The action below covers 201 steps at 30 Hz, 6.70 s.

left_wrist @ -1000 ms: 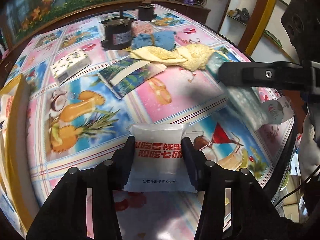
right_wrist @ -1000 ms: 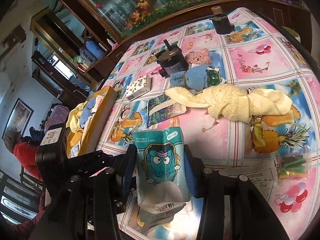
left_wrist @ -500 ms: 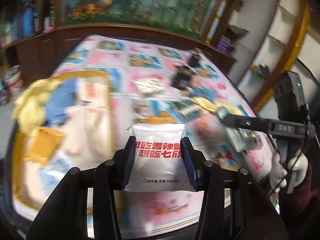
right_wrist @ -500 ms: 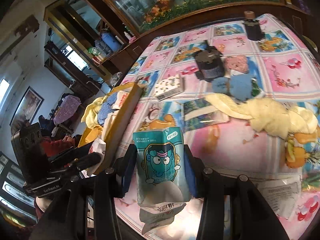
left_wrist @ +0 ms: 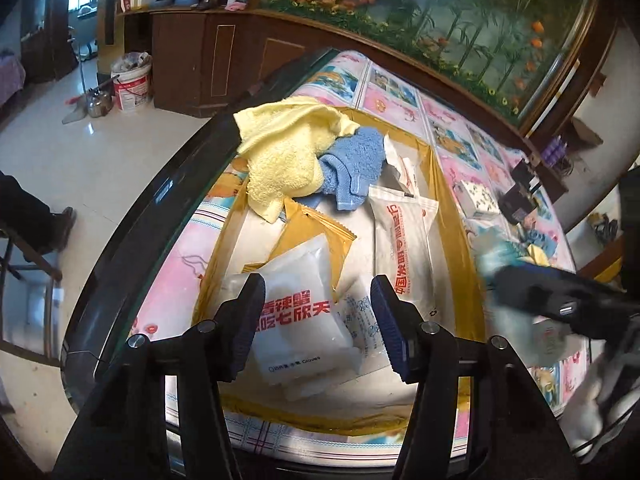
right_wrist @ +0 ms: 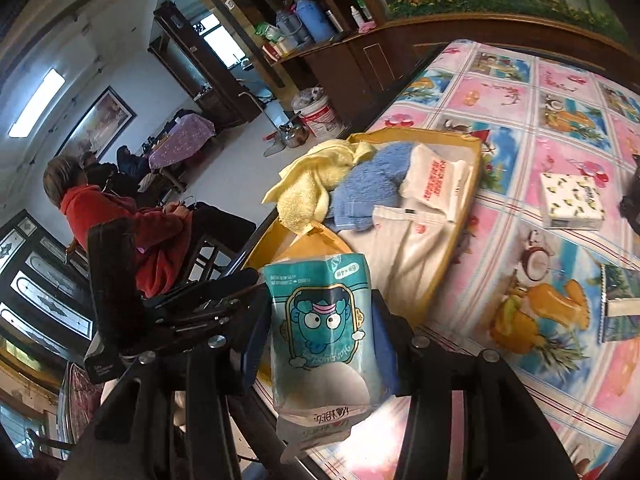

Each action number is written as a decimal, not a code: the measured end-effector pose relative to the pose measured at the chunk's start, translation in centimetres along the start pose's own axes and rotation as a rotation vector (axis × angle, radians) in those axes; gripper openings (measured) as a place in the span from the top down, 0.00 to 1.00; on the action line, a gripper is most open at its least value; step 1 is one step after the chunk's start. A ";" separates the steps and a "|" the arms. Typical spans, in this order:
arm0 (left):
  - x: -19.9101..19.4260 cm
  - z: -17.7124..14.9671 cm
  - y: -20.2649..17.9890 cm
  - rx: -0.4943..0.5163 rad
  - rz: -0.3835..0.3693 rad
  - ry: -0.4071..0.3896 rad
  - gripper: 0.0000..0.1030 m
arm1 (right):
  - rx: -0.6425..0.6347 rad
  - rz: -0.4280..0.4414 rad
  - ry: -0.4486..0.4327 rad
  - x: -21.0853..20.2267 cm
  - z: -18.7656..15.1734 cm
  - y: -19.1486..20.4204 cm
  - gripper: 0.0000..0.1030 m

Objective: Organize soft objects
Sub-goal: 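Place the red-text bag in the box with the left while the right drops the teal bag, then grasp the long yellow towel with the right gripper while the left moves toward the tissue box, then grasp the lemon-print tissue box with the left gripper while the right lifts the yellow towel, then carry the tissue box and yellow towel into the cardboard box with both grippers and release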

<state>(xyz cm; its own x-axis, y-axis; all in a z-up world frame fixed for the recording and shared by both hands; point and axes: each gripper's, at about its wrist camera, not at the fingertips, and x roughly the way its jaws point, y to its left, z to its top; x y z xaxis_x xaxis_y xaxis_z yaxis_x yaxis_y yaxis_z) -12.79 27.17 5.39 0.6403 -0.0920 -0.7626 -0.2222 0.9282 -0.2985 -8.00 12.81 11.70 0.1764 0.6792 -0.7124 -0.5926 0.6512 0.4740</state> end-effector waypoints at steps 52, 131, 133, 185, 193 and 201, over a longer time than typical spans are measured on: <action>0.5 -3.2 -18.6 0.481 0.316 -0.102 0.42 | 0.440 -0.223 -0.361 -18.9 -9.8 -20.4 0.47; 17.1 9.2 -24.1 0.440 -0.190 0.168 0.43 | 0.319 -0.290 -0.083 -15.1 -12.4 -21.9 0.59; 18.3 9.1 -24.3 0.407 -0.196 0.210 0.43 | 0.328 -0.282 -0.082 -15.1 -12.4 -22.0 0.58; 18.7 6.2 -24.9 0.606 0.151 0.099 0.47 | 0.282 -0.285 -0.101 -14.5 -12.4 -20.5 0.59; 14.4 7.1 -25.1 0.538 -0.013 0.081 0.78 | 0.254 -0.284 -0.144 -15.6 -11.5 -19.1 0.59; 8.8 7.3 -23.0 0.404 -0.223 0.055 0.80 | 0.225 -0.288 -0.150 -15.7 -10.9 -17.7 0.59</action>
<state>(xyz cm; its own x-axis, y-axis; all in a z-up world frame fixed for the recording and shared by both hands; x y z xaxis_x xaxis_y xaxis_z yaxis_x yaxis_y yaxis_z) 3.34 7.61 9.71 0.5977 -0.3141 -0.7377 0.2275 0.9487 -0.2196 -8.86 -13.06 8.85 0.4331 0.4889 -0.7572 -0.3179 0.8690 0.3792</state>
